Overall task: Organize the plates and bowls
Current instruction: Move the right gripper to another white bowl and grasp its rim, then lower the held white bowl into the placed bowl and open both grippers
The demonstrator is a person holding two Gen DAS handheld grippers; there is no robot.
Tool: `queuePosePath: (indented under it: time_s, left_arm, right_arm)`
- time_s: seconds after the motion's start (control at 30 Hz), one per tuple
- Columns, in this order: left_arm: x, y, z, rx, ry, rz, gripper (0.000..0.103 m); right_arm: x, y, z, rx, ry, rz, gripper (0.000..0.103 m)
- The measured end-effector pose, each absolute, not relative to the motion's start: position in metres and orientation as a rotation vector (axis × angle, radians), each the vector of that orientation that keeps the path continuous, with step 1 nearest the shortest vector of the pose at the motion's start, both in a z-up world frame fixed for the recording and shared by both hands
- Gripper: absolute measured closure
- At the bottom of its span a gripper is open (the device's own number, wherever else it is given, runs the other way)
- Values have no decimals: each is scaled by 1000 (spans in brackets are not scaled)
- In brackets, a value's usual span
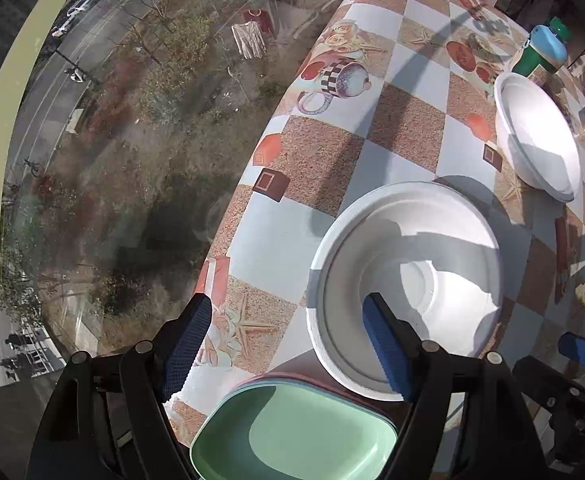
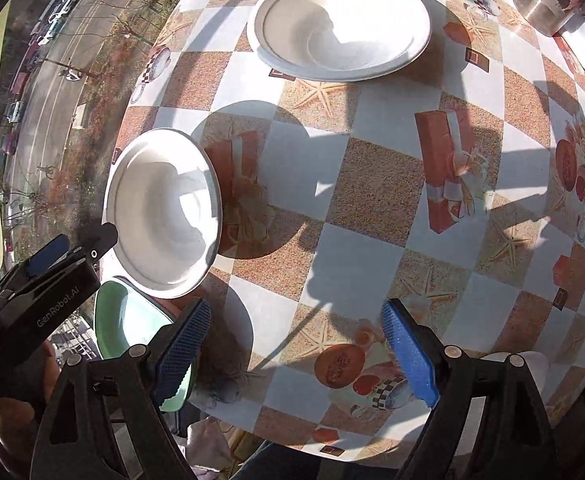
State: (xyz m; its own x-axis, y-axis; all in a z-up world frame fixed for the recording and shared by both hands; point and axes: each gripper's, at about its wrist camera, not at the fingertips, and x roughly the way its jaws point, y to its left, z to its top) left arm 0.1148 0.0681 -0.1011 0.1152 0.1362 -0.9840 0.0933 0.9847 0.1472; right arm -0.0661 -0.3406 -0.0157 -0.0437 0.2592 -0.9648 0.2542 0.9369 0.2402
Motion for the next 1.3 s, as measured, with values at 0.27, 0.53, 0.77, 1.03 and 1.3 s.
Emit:
queuePosePath:
  time_s: [0.27,0.53,0.77,1.03,1.3]
  left_arm:
    - [125,70,-131,195,1504,50,22]
    - [113,62,-148,130,1580,-29,69]
    - [85,20,-140,295,1542,-138,76]
    - [30,-12,-129,353,1544,-206,76]
    - [-33,-44,-105,428,1524,-274,76]
  right_arm:
    - [-31,-318,-45,442,1638,20,15]
    - [-25,-305,-72,496,1679,53,44]
    - [-28,-299,-79,545,1716,133,81]
    - [-73,-318,-74,536,1737,89,81]
    - [-127,-335,-56,549,1733,29,81]
